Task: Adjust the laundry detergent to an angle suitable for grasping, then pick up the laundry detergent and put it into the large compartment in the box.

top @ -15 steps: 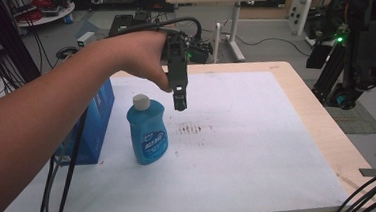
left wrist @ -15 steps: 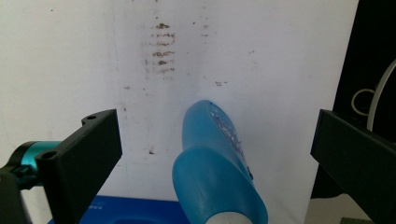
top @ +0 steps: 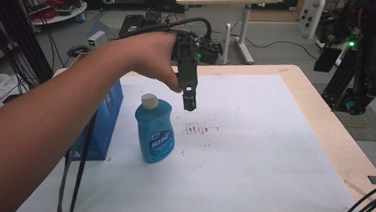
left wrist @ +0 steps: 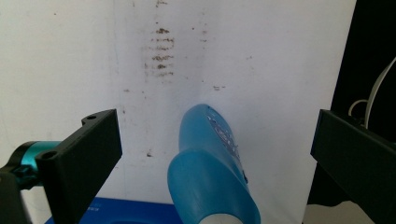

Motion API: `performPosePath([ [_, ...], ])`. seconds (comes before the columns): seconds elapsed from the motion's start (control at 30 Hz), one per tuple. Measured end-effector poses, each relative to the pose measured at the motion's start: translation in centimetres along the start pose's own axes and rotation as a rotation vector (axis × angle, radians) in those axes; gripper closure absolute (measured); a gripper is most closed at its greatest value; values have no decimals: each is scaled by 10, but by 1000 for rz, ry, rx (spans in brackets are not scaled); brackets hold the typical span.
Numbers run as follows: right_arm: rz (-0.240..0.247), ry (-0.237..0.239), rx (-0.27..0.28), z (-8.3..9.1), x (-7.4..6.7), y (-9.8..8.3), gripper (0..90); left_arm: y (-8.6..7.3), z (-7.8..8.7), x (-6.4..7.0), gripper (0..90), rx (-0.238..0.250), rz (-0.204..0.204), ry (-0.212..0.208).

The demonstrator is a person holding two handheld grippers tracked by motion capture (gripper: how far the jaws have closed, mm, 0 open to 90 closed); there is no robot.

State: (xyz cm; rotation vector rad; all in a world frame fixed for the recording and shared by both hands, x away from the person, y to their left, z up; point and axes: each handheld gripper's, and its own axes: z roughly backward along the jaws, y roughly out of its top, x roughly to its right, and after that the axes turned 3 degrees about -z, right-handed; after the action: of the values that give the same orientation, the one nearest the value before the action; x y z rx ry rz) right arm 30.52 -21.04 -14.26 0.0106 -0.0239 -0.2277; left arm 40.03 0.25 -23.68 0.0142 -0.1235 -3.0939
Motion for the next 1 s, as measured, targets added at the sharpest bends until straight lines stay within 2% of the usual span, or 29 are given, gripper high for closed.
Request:
performPosePath([
  [0.37, 6, -11, 3, -6, 2, 2, 22, -4, 1, 5, 18, -16, 3, 10],
  [1.0, 20, -13, -3, -7, 1, 4, 22, 2, 2, 7, 18, -7, -7, 8],
])
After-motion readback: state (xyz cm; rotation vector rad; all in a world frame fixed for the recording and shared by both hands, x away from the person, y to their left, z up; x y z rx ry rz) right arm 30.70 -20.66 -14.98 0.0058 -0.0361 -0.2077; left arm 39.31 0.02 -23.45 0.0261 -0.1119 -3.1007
